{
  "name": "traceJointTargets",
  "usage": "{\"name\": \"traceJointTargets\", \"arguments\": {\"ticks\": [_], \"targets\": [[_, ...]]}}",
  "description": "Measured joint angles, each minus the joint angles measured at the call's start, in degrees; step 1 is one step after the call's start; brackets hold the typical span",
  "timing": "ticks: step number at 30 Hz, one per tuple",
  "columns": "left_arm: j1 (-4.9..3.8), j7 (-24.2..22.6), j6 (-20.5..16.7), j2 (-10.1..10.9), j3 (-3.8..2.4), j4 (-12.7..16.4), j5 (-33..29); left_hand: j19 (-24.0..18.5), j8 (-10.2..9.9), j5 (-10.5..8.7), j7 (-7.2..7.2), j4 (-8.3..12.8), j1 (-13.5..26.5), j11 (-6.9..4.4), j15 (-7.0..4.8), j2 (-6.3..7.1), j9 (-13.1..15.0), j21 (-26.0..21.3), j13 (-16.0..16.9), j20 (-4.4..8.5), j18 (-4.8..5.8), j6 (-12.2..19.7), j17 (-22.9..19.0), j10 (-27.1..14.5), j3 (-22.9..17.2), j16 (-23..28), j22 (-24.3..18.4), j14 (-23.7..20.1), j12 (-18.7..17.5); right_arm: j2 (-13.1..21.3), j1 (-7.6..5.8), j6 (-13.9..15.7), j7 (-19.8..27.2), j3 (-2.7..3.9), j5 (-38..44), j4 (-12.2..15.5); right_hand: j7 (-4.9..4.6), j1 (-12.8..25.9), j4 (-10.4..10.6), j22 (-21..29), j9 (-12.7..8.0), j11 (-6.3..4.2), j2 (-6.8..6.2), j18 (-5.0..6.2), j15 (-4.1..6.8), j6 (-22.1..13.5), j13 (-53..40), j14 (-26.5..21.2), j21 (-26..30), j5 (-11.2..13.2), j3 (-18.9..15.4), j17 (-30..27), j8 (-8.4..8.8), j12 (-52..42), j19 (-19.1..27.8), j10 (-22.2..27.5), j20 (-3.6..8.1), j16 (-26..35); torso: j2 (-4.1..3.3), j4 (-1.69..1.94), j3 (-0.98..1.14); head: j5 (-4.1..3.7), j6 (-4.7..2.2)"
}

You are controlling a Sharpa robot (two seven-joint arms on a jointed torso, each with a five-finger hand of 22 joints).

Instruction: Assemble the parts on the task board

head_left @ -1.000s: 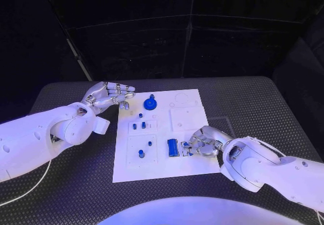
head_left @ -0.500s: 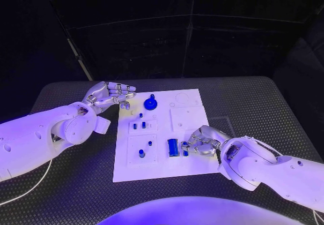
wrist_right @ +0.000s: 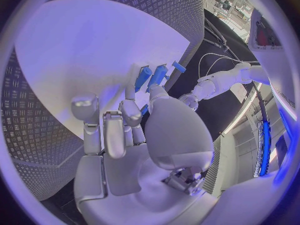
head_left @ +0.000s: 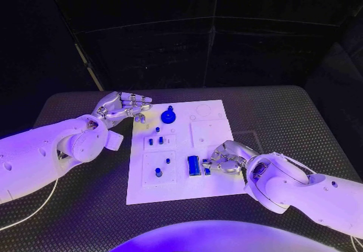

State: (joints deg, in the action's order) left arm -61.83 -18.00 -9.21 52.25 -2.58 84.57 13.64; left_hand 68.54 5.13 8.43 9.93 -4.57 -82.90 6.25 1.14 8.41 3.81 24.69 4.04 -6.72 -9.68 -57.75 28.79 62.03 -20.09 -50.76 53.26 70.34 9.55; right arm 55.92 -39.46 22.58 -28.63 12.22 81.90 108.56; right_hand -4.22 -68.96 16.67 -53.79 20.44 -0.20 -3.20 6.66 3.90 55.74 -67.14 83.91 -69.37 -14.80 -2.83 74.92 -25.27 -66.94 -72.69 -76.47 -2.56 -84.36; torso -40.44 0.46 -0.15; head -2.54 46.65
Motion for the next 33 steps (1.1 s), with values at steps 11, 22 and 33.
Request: {"name": "traceJointTargets", "arguments": {"ticks": [11,22,33], "targets": [[0.0,0.1,0.1,0.1,0.0,-0.1,0.0,0.0,0.0,0.0,0.0,0.0,0.0,0.0,0.0,0.0,0.0,0.0,0.0,0.0,0.0,0.0,0.0,0.0,0.0,0.0,0.0,0.0,0.0,1.5,0.0,-0.4,0.3,0.0,1.0,0.6,0.0,-3.3,-0.4,0.1,0.5,0.0,-0.68,0.0,0.0,0.0,-0.2,0.0,0.2,4.6,-2.8,0.0,0.0,0.0,0.0,0.0,0.0,0.0,0.01,-0.08,0.02,-0.04,-0.09],[0.0,0.3,0.1,0.0,0.0,-0.3,0.0,0.0,0.0,0.0,0.0,0.0,-0.2,0.0,0.0,-0.22,0.0,0.0,0.0,0.0,0.0,0.0,0.0,0.0,0.0,0.0,0.0,0.0,0.0,2.9,0.0,-0.7,3.8,0.0,-0.6,1.1,0.0,0.7,-0.2,-0.2,1.1,0.21,-0.67,0.0,0.0,0.0,-1.2,0.0,0.2,10.8,-6.3,0.0,0.0,-1.1,0.0,-0.2,0.0,0.0,0.06,-0.06,0.01,-0.22,-0.38],[0.01,0.4,0.1,-0.1,0.0,-0.5,0.0,0.0,0.0,0.0,0.0,0.0,-0.2,0.0,0.0,-0.22,0.0,0.0,0.0,0.0,0.0,0.0,0.0,0.0,0.0,0.0,0.0,0.0,0.0,3.0,0.0,-3.5,5.3,0.0,-1.4,0.5,0.0,-6.0,-1.1,0.0,1.6,0.21,0.68,0.0,-0.01,0.0,-1.2,0.0,0.4,10.8,-6.5,0.0,-0.25,-1.1,0.0,-0.2,0.0,0.2,-0.05,0.03,-0.02,-0.19,-0.32]]}}
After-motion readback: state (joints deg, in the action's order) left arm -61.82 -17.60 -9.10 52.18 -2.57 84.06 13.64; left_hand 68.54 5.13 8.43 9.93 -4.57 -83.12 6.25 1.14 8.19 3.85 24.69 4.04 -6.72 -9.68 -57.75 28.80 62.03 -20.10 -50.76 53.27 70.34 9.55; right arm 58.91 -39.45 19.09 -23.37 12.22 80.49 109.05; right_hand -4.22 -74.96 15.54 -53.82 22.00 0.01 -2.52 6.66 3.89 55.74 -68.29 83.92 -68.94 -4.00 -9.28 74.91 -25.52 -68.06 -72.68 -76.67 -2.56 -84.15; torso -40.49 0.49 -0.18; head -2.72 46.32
